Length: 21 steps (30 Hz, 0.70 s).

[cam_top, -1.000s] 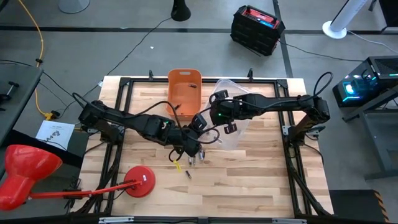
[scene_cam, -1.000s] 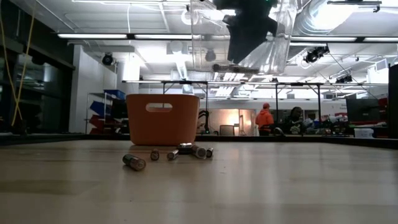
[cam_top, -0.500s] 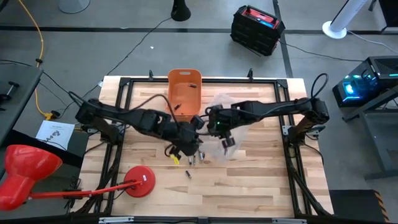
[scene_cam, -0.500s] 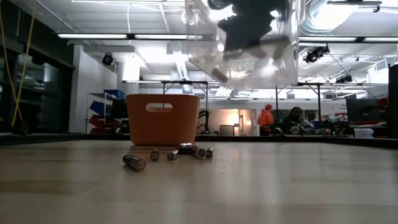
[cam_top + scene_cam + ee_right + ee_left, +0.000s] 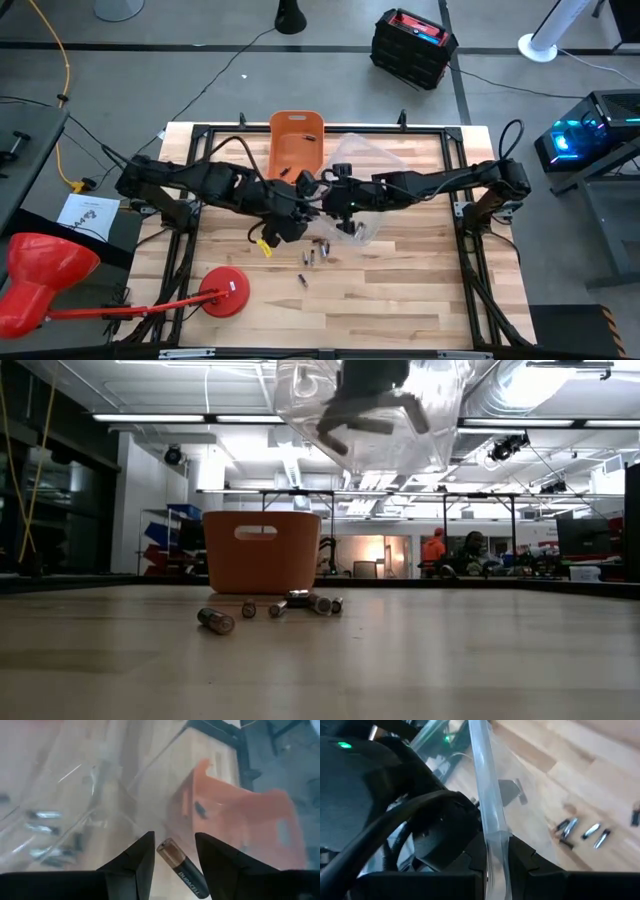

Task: Sort batteries
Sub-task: Put the brown battery into the orange bin

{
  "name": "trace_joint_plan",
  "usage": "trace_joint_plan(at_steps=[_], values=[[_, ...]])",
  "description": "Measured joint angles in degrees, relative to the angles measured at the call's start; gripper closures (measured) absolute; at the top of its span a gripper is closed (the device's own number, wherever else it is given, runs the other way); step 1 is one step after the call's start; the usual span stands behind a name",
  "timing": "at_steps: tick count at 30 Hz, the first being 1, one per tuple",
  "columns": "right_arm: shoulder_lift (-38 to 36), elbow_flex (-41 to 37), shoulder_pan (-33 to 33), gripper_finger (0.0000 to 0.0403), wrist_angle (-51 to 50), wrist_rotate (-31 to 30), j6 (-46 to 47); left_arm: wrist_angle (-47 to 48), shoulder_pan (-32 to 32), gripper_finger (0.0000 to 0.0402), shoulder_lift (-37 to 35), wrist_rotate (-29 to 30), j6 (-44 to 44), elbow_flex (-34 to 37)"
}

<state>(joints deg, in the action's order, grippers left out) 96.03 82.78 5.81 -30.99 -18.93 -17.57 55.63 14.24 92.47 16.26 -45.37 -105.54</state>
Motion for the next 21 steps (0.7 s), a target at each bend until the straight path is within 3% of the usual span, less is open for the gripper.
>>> trace_joint_plan(at_steps=[3, 12, 21], values=[[0.0, 1.0, -0.9, 0.0261, -3.8, -0.6, -5.0, 0.7, 0.6, 0.0375, 1.1, 3.1, -0.3, -0.5], [-0.1, 2.3, -3.9, 0.0261, -11.5, 0.4, -12.7, 1.3, 2.2, 0.0375, 1.7, 3.9, 0.3, -0.2], [-0.1, 2.3, -6.2, 0.0261, -16.6, 5.4, -10.1, 0.6, 2.9, 0.0375, 1.9, 3.7, 2.1, -0.2]])
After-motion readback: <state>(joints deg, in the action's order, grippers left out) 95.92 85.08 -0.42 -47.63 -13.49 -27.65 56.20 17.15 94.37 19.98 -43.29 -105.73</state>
